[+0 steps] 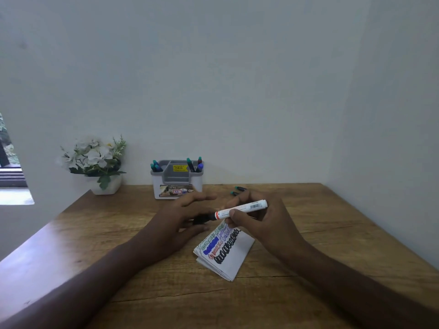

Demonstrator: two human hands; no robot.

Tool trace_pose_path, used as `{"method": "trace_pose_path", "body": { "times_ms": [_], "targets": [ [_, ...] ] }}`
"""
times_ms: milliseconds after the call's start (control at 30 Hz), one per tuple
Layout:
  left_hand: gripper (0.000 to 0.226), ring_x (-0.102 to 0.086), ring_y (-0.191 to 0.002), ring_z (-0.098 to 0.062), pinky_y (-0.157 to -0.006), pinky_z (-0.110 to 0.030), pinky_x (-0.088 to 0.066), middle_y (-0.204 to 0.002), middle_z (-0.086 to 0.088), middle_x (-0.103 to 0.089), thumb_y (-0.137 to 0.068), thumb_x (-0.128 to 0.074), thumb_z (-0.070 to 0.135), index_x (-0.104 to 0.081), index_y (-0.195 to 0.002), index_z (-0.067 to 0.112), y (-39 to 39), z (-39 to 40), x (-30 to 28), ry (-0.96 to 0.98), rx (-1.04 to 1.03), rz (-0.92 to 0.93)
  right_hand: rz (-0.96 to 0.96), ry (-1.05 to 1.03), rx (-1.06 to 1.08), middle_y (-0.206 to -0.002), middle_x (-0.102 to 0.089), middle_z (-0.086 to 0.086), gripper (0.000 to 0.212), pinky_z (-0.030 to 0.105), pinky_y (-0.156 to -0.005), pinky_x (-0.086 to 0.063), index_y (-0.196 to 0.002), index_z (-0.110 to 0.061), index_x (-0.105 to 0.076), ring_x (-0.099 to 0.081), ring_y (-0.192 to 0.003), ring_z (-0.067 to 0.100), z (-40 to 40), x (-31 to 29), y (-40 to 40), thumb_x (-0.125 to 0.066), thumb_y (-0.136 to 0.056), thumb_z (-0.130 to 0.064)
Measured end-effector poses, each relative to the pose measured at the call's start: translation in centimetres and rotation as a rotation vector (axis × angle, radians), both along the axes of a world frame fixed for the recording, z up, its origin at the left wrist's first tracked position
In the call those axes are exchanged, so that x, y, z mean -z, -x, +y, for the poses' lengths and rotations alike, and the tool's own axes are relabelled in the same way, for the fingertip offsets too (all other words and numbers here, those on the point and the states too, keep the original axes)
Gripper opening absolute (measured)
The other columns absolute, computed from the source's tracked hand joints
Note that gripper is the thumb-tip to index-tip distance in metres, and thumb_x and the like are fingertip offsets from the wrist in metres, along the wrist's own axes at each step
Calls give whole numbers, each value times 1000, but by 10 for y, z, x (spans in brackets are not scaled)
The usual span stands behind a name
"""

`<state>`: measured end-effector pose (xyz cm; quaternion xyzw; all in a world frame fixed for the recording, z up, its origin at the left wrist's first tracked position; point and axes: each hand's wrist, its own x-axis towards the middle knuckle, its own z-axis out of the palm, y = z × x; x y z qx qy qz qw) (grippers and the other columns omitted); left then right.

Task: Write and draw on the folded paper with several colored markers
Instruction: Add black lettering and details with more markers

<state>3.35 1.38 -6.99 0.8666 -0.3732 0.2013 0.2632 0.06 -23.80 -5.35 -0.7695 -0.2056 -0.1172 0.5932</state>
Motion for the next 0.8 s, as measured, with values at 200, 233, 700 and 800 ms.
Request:
{"method": "trace_pose_path", "body": {
  "times_ms": [200,233,700,800],
  "targets": [
    [43,-62,-108,3,-87,-20,-54,-122,25,-67,-98,-70,26,-63,-136,43,-1,4,0,-64,-82,-9,-80,199,39,-92,-81,-14,9,42,-69,-66,-98,-34,-80,-78,-85,8,1,1,3,-78,-90,-32],
    [40,-63,-103,1,-84,-24,-55,-118,22,-69,-98,-70,28,-63,-134,44,-1,4,0,-73,-103,-8,-97,235,55,-93,-81,-15,12,41,-68,-66,-101,-34,-80,-78,-85,8,3,2,4,-78,-89,-35],
    [51,-62,-101,-6,-80,-27,-54,-114,11,-70,-93,-44,63,-66,-132,38,24,-23,-17,-101,-219,-115,-287,216,188,-80,-79,-13,31,19,-64,-61,-91,-28,-80,-75,-72,1,19,0,11,-73,-85,-58],
    [48,-55,-123,-7,-95,-16,-42,-139,8,-62,-96,-53,46,-55,-142,33,26,-34,-16,-130,-185,-318,-499,278,172,-84,-75,-18,27,3,-65,-48,-97,-29,-72,-71,-77,-2,21,-4,14,-68,-89,-55]
  ]
}}
